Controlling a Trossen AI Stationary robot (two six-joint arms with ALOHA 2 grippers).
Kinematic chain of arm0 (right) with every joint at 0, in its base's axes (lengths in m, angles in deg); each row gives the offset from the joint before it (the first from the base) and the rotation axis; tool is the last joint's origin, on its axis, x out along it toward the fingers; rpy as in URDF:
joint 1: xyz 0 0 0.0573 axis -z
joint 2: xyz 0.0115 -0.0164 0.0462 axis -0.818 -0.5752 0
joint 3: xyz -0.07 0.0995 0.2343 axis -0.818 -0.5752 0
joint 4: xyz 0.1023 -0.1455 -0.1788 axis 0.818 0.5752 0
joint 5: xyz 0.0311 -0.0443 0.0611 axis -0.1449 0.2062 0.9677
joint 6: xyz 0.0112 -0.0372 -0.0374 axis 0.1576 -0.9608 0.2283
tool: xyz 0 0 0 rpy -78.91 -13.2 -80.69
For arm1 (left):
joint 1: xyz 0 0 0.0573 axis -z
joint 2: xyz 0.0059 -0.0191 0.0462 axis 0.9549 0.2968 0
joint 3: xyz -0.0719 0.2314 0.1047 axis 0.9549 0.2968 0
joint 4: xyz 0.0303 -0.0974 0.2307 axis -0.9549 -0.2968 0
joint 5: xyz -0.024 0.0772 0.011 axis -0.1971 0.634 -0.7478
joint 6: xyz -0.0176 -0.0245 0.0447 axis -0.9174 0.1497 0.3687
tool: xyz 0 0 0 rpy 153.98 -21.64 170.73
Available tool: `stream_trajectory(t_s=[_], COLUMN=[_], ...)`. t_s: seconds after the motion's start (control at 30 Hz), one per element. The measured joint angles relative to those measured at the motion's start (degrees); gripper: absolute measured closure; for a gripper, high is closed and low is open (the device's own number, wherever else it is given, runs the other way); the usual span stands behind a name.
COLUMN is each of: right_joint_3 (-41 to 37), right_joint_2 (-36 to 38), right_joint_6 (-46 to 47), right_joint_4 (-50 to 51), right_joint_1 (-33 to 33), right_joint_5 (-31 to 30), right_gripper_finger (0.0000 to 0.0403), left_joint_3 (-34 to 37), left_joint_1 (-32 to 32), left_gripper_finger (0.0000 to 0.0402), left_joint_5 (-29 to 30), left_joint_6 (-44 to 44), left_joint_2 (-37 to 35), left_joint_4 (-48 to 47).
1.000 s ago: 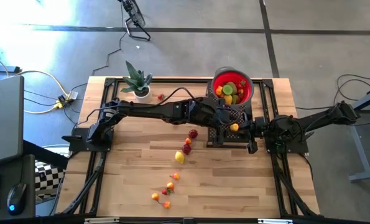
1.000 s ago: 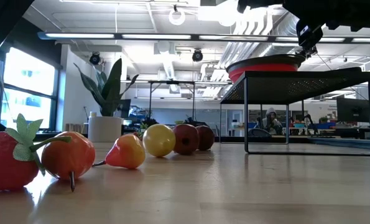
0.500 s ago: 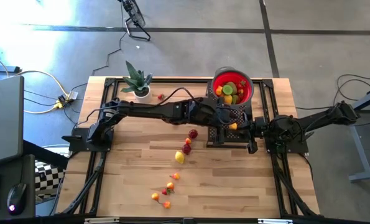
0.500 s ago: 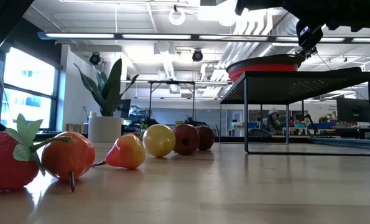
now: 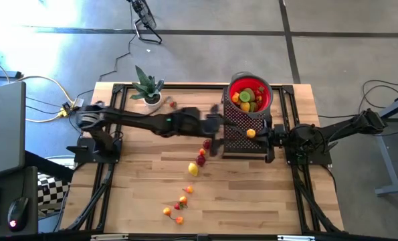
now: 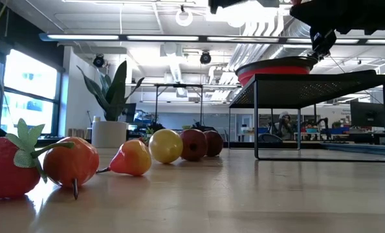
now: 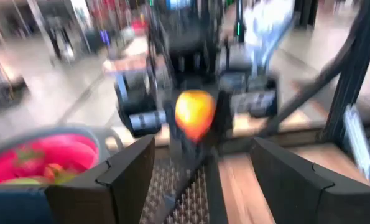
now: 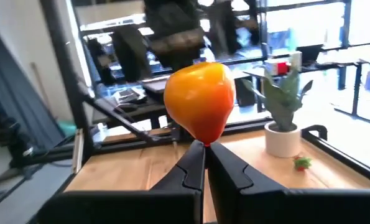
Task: Pick & Place Fruit
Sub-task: Put the pear into the strainer bowl on the shelf
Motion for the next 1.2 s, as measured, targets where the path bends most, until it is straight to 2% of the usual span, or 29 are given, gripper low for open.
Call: stream_trajectory(t_s=[0.27,0.4,0.5,0.67,0.87,1.03,1.2], right_joint_3=[0.0,0.87,4.14,13.35,27.23,38.42,45.55], right_joint_2=[0.0,-0.03,-0.46,-2.67,-9.53,-15.89,-21.8], right_joint_6=[2.21,2.23,2.5,5.36,10.55,16.81,20.8], right_joint_4=[-1.47,-1.84,1.9,16.54,38.16,53.89,64.86], right_joint_1=[0.02,0.02,0.02,0.02,1.48,6.51,12.62], right_joint_5=[-9.57,-14.21,-16.38,-21.97,-28.57,-28.2,-23.33], right_gripper_finger=[0.0399,0.0399,0.0399,0.0399,0.0399,0.0399,0.0399], left_joint_3=[19.89,25.9,28.14,28.67,28.65,28.68,28.68], left_joint_1=[0.02,0.0,0.02,1.17,3.85,4.62,4.94], left_gripper_finger=[0.0142,0.0142,0.0142,0.0142,0.0142,0.0142,0.0142], left_joint_5=[2.95,3.43,3.46,4.14,6.59,7.16,7.43], left_joint_6=[-0.04,-0.65,-1.74,-1.76,0.18,-0.37,-1.4], left_joint_2=[-13.29,-18.44,-20.16,-22.84,-27.48,-28.73,-28.73], left_joint_4=[10.53,12.13,11.04,10.49,4.9,1.82,1.43])
